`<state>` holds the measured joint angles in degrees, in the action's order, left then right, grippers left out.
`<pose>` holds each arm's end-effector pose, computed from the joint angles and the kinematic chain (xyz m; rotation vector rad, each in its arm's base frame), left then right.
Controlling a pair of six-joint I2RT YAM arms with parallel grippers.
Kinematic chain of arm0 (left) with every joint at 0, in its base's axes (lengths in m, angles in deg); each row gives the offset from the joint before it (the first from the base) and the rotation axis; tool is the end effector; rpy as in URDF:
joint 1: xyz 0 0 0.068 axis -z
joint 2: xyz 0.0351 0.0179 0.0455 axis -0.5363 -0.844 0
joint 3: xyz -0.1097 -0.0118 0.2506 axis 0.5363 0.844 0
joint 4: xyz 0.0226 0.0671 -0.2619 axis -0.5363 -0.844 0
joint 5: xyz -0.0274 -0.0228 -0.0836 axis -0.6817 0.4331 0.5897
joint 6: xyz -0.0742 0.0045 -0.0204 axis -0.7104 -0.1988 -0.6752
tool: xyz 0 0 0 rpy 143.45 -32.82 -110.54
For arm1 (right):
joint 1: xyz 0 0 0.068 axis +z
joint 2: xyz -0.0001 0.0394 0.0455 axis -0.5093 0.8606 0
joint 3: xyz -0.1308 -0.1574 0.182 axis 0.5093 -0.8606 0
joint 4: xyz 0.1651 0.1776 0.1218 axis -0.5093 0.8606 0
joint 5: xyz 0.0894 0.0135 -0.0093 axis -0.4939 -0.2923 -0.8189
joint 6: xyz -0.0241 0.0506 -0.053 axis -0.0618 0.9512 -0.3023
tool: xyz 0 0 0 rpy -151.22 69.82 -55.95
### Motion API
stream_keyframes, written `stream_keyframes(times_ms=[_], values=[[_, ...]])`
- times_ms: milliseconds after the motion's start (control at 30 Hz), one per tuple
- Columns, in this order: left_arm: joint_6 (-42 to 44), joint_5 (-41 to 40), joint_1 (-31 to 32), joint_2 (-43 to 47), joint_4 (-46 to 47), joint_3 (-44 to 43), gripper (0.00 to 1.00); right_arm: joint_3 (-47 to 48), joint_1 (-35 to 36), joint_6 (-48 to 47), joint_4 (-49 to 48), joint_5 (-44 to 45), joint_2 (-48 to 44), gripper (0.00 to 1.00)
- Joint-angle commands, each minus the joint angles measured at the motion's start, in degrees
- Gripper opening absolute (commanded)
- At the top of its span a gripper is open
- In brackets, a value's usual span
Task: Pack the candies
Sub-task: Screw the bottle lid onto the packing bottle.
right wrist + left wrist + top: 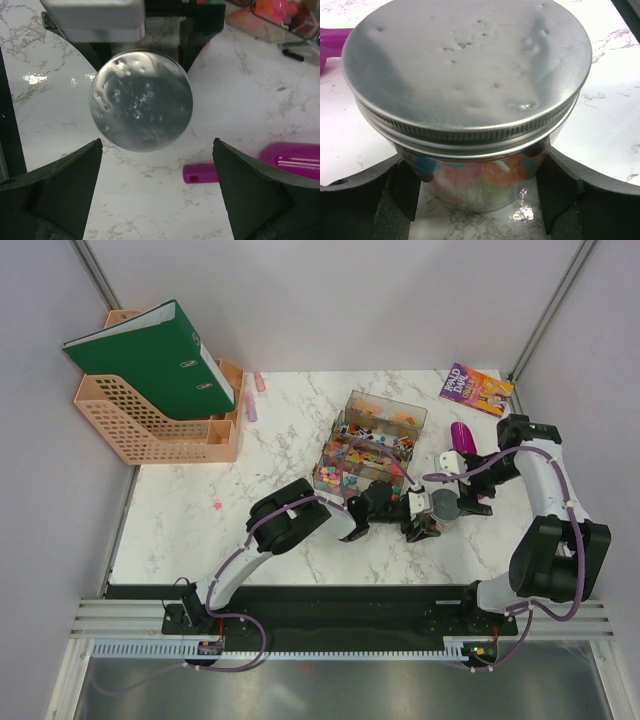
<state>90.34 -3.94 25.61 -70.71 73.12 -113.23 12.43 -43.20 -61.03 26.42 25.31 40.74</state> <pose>0.2487 -0.4595 0.0494 1.3455 1.2701 -1.0372 0.2574 -0.0209 0.2451 -1.8460 1.8674 0.4151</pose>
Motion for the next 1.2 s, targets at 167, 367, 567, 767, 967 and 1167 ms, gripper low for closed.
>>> stream_keyframes(times_ms=[167,367,567,767,967,1167], values=[[12.94,-10.62,-1.62,-12.17,-36.49,7.20,0.02,1.24,5.98,-4.59,7.88,-0.94,2.21,0.98],[13.03,-10.71,-1.70,-12.43,-36.75,6.85,0.02,-1.30,9.32,-4.85,7.88,1.44,1.34,0.98],[12.94,-10.80,-1.70,-12.52,-36.66,6.76,0.02,-2.80,10.47,-4.77,7.88,2.58,2.04,0.98],[12.86,-10.71,-1.70,-12.60,-36.84,6.50,0.02,-2.89,10.47,-4.68,7.71,3.20,2.56,0.98],[12.86,-10.89,-1.70,-12.60,-36.93,6.59,0.02,-2.98,10.47,-4.15,7.71,3.73,3.80,0.95],[12.86,-10.80,-1.70,-12.52,-36.93,6.59,0.02,-2.28,10.38,-1.26,7.79,3.20,4.85,0.72]])
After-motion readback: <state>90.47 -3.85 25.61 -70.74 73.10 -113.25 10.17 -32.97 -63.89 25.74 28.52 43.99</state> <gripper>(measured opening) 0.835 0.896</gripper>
